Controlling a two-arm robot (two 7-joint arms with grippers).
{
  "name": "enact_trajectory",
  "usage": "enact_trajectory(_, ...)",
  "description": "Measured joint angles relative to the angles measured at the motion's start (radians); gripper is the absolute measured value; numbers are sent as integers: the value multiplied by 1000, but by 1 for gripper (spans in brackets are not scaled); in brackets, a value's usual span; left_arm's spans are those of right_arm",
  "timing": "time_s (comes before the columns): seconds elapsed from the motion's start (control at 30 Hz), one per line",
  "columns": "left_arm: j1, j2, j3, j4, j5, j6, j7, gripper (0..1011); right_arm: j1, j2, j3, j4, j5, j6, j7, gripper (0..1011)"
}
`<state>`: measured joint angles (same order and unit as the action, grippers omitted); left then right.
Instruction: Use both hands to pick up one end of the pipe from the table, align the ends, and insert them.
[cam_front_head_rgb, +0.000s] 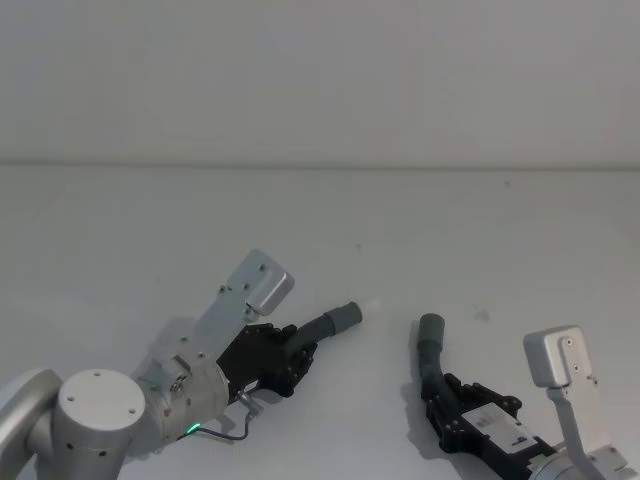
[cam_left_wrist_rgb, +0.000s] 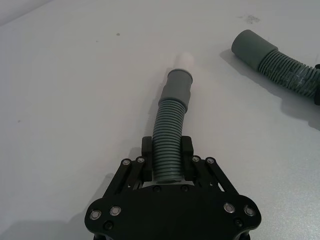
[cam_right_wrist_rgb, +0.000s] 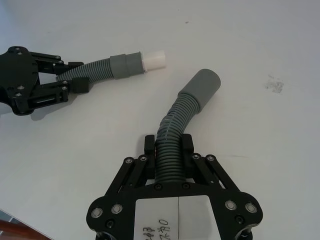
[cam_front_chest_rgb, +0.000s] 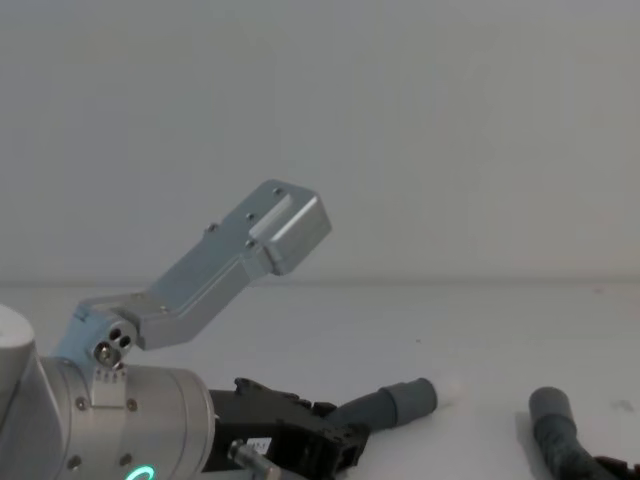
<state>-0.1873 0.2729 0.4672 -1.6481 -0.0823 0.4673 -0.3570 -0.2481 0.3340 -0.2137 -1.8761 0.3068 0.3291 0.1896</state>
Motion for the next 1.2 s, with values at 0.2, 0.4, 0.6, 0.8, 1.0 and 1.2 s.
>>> enact_trajectory(0.2,0,0,0,0,0,1,0,319,0,0,0,0,0,0,0,290)
enact_trajectory(0.4,0,-1,0,0,0,1,0,319,0,0,0,0,0,0,0,291)
enact_trajectory(0.6,-1,-1,0,0,1,1,-1,319,2,0,0,0,0,0,0,290)
enact_trajectory(0.8,-7,6,5,-1,14,-22,-6,319,11,7,-2,1,-10,-20,8,290)
enact_trajectory(1.0,-20,22,12,-8,37,-64,-15,319,15,24,1,-4,-32,-63,21,291)
enact_trajectory(1.2,-38,46,20,-17,67,-121,-29,319,13,56,8,-16,-62,-110,41,290)
